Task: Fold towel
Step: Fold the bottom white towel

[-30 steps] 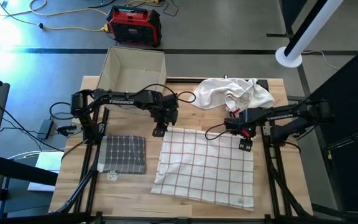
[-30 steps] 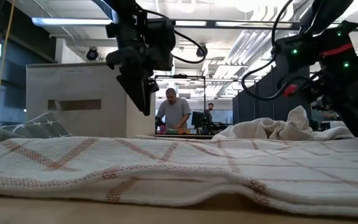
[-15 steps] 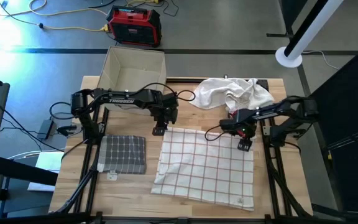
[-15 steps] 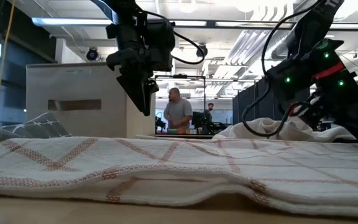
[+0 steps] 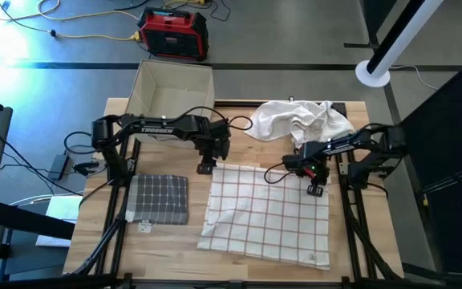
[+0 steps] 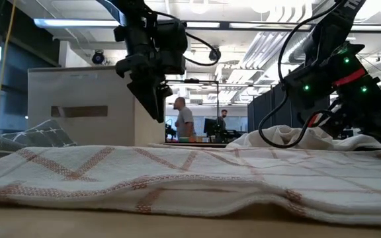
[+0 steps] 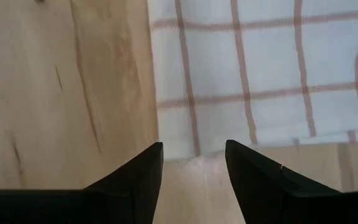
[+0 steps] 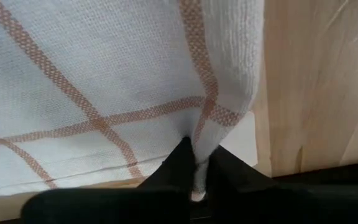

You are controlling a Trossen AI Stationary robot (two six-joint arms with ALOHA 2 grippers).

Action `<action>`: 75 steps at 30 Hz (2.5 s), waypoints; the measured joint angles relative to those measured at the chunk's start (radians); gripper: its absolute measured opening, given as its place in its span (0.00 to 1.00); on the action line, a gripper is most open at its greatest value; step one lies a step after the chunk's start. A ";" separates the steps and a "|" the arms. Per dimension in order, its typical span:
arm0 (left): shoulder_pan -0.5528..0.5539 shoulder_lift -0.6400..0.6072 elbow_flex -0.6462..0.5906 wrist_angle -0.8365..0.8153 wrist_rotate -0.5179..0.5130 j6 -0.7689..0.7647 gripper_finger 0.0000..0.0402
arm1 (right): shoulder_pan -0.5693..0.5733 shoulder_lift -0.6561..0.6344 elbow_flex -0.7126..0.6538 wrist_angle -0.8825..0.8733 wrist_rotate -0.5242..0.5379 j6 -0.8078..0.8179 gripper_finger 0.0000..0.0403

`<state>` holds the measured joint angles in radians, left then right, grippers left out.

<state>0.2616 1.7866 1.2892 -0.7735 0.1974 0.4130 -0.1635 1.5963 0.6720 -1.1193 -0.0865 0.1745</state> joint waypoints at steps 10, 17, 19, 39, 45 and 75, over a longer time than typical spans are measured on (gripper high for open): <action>-0.011 0.102 0.001 0.055 -0.001 -0.115 0.54 | 0.000 0.000 0.000 0.013 -0.018 0.003 0.03; -0.022 0.212 0.006 0.059 -0.080 -0.181 0.54 | 0.000 -0.001 0.000 0.013 -0.020 0.007 0.03; -0.023 0.216 0.006 0.057 -0.097 -0.184 0.50 | 0.000 -0.001 0.000 0.013 -0.021 0.007 0.03; -0.017 -0.051 0.002 -0.103 -0.342 -0.334 0.02 | 0.034 -0.392 0.115 -0.152 0.222 0.271 0.03; -0.026 -0.123 0.002 -0.105 -0.352 -0.353 0.02 | 0.132 -0.516 0.185 -0.213 0.294 0.405 0.03; -0.449 -0.061 -0.001 -0.177 -0.240 -0.534 0.02 | 0.972 -0.254 0.214 0.031 0.170 0.675 0.03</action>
<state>-0.1872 1.7261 1.2881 -0.9503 -0.0421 -0.1215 0.8090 1.3419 0.8860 -1.0887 0.0833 0.8493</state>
